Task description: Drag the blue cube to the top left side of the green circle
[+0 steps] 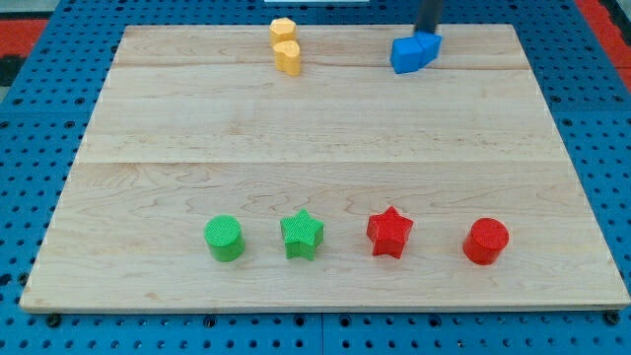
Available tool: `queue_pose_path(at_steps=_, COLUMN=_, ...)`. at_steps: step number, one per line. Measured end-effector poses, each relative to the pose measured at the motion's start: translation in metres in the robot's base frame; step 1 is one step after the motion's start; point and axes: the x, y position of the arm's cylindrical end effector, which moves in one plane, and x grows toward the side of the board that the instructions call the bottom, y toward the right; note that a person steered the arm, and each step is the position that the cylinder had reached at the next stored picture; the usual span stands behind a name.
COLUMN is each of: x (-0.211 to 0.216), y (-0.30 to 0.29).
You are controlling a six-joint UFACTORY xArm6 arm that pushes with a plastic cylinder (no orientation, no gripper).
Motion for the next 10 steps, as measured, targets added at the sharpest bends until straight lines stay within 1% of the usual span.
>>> queue_pose_path(at_steps=1, x=0.055, y=-0.085)
queue_pose_path(at_steps=2, x=0.072, y=-0.121)
queue_pose_path(at_steps=3, x=0.033, y=-0.115)
queue_pose_path(at_steps=4, x=0.045, y=-0.071)
queue_pose_path(at_steps=5, x=0.093, y=-0.062)
queue_pose_path(at_steps=6, x=0.114, y=-0.049)
queue_pose_path(at_steps=7, x=0.095, y=0.006)
queue_pose_path(at_steps=8, x=0.134, y=0.011)
queue_pose_path(at_steps=9, x=0.157, y=-0.071)
queue_pose_path(at_steps=10, x=0.157, y=-0.17)
